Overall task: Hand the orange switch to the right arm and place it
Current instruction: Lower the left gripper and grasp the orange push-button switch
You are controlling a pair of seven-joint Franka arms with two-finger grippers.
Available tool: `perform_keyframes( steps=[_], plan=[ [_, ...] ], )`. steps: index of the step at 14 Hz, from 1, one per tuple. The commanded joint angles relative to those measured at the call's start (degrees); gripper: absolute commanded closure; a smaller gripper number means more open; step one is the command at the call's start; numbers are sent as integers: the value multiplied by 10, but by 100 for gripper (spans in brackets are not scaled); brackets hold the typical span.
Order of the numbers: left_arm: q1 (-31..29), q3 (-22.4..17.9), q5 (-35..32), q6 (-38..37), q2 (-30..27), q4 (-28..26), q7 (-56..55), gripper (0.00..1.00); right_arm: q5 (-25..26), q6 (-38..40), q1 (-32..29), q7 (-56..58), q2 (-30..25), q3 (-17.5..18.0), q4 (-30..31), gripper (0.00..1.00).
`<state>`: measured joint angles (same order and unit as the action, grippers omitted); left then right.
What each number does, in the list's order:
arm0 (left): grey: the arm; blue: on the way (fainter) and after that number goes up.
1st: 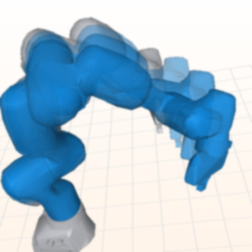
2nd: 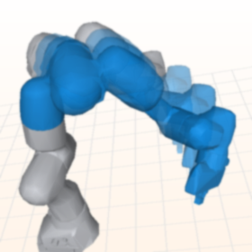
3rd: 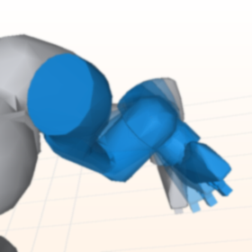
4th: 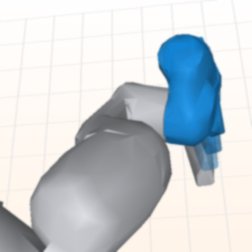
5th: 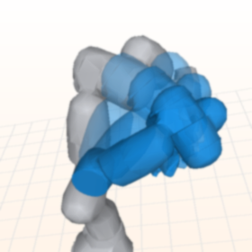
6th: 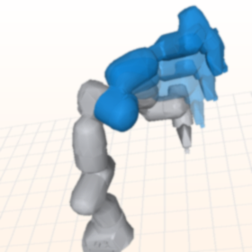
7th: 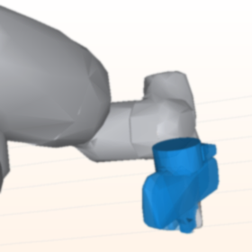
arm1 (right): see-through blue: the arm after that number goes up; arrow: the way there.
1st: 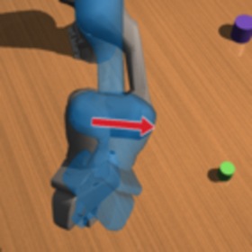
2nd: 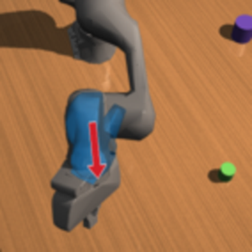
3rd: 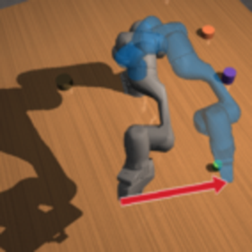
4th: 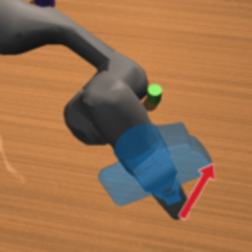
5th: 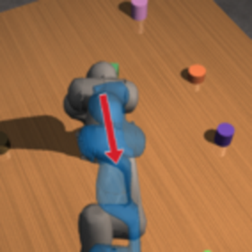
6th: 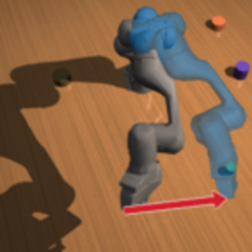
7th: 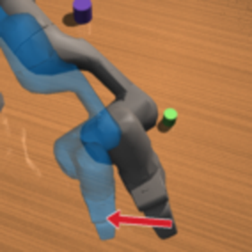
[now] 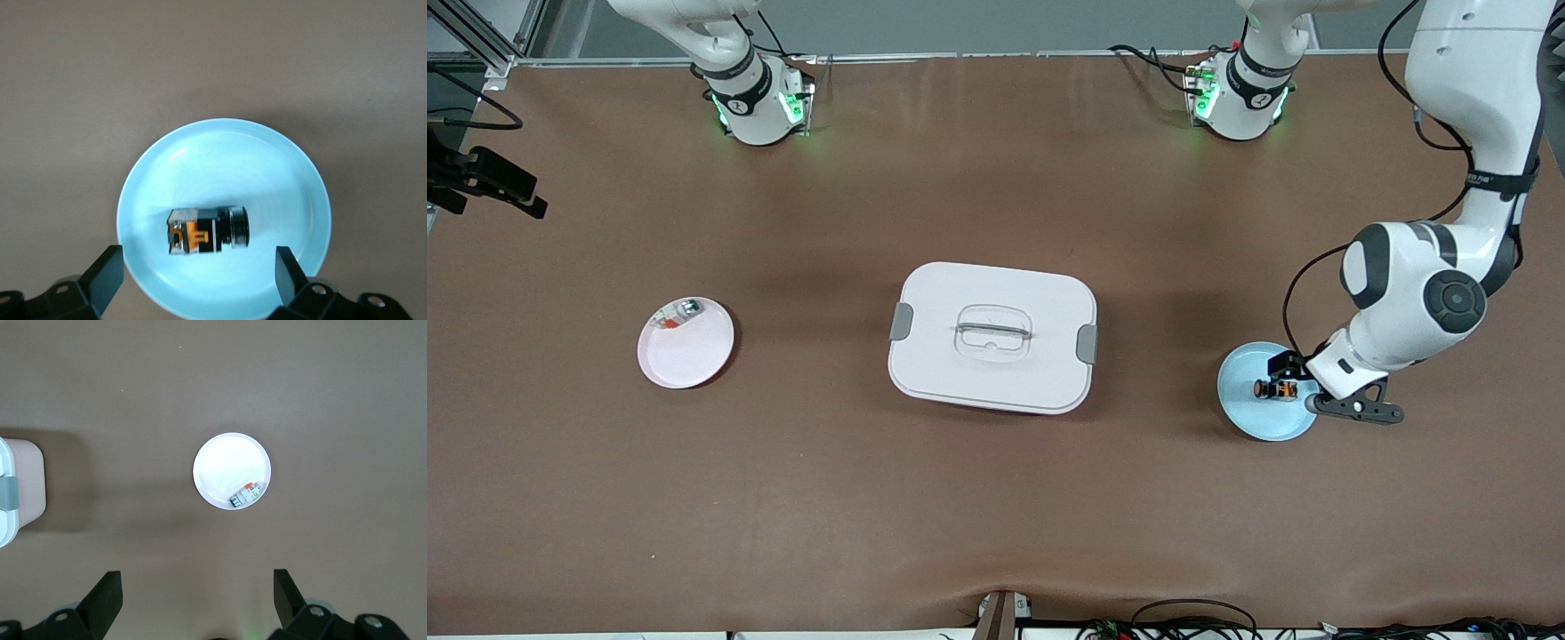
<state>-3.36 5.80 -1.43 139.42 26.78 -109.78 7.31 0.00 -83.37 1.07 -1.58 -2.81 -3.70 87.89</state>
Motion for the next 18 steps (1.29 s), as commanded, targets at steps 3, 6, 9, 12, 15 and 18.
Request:
perform_keyframes(
  steps=[3, 6, 9, 12, 15, 18],
  plan=[
    [0, -4, -9, 37, 34, 1, -15, 0, 3, 6, -5, -5, 4, 6, -12, 0],
    [-1, -4, -10, 62, 54, 0, -15, 0, 3, 6, -6, -5, 4, 6, -12, 0],
    [0, -4, -10, 84, 71, -1, -20, 0, 3, 6, -5, -5, 5, 6, -11, 0],
    [1, -4, -10, 84, 71, -7, -41, 3, 3, 6, -6, -5, 4, 6, -11, 0],
    [1, -4, -10, 84, 69, -18, -44, 31, 3, 5, -5, -5, 4, 6, -11, 0],
    [0, -4, -10, 81, 62, -27, -45, 78, 3, 6, -5, -5, 5, 6, -11, 0]
  ],
)
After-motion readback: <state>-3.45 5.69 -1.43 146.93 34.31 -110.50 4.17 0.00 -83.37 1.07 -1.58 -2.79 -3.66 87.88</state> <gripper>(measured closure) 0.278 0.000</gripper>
